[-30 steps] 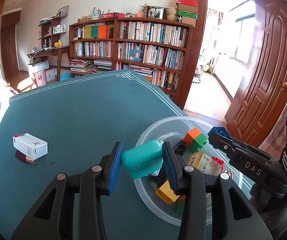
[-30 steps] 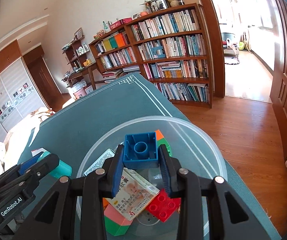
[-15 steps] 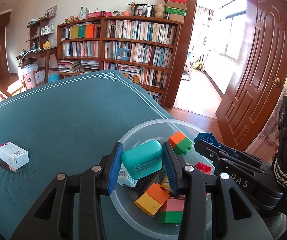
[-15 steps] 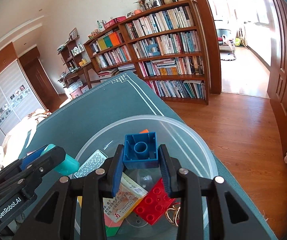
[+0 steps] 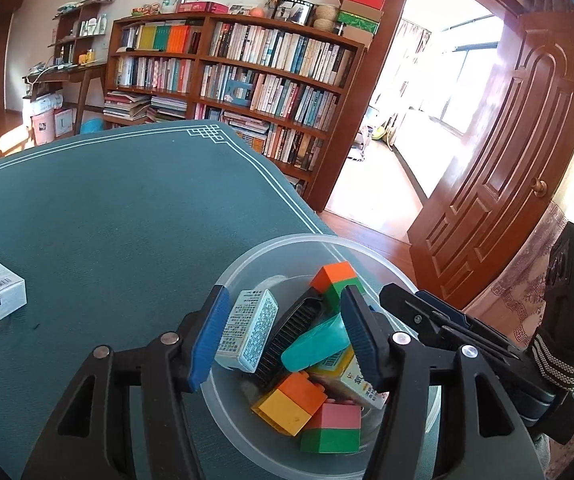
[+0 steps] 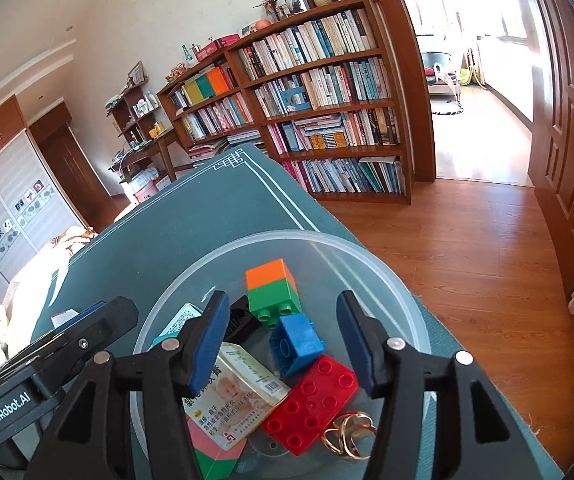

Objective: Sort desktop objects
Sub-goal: 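Carry the teal case and blue brick into the bowl and release both, then grasp the white red-topped box with right gripper while left approaches the brown tube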

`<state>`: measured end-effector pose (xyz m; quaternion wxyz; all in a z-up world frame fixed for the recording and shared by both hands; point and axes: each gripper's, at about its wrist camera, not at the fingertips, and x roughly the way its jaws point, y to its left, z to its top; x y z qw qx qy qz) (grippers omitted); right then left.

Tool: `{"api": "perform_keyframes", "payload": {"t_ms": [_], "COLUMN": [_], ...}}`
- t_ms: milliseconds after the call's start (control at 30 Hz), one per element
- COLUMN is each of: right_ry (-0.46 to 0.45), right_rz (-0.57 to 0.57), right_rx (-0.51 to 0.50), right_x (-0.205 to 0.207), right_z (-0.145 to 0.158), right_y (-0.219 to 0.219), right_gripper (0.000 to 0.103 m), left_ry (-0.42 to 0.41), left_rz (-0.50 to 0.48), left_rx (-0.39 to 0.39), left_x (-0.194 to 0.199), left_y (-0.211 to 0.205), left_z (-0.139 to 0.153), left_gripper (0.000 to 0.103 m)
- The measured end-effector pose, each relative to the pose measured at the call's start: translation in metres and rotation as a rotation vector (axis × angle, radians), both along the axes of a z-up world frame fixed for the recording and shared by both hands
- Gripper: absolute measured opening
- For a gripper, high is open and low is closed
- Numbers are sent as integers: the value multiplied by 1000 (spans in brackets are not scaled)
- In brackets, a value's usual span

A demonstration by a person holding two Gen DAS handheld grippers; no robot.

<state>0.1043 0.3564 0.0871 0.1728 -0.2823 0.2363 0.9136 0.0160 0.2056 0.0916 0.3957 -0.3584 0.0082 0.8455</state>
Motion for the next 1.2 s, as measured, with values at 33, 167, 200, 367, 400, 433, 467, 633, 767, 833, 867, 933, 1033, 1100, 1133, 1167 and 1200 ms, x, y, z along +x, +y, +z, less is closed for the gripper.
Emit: {"api": "perform_keyframes", "payload": {"t_ms": [33, 167, 200, 367, 400, 433, 467, 633, 767, 833, 867, 933, 1033, 1100, 1133, 1167, 1200], "right_ry": [0, 1, 2, 6, 7, 8, 9, 16, 22, 23, 22, 19, 17, 19, 22, 25, 28], "right_rz": [4, 19, 22, 41, 45, 50, 55, 86, 126, 146, 154, 169, 194, 211, 221, 232, 242], "right_rx": [2, 8, 12, 33, 34, 34, 33, 34, 36, 32, 32, 29, 31, 51, 63, 71, 77], "right_x": [0, -2, -2, -3, -4, -4, -4, -7, -11, -14, -16, -18, -23, -27, -29, -31, -33], "right_z": [0, 1, 2, 5, 5, 5, 5, 6, 8, 8, 7, 6, 6, 8, 9, 11, 12], "right_y": [-2, -8, -10, -20, -22, -24, -25, -38, -51, -57, -60, -66, -76, -84, -88, -92, -95], "right_gripper": [60, 60, 60, 60, 61, 61, 62, 63, 64, 66, 66, 67, 68, 68, 68, 68, 68], "left_ry": [0, 6, 7, 8, 6, 4, 3, 3, 13, 14, 11, 2, -11, -18, -22, -25, -27], "left_rz": [9, 41, 48, 89, 98, 108, 118, 184, 241, 263, 272, 291, 323, 350, 362, 374, 385], "left_rx": [-3, -10, -10, -15, -15, -15, -16, -21, -45, -55, -57, -53, -50, -44, -40, -38, -36], "left_x": [-1, -4, -5, -15, -17, -19, -22, -33, -41, -46, -48, -51, -58, -61, -64, -66, -68], "left_y": [-2, -11, -14, -29, -33, -36, -40, -62, -77, -84, -88, -97, -111, -122, -127, -131, -136], "left_z": [-1, -1, -2, -3, -3, -4, -4, -5, -8, -9, -10, -13, -18, -20, -21, -21, -22], "left_gripper": [61, 61, 61, 61, 61, 61, 61, 61, 64, 67, 67, 68, 68, 68, 68, 68, 68]}}
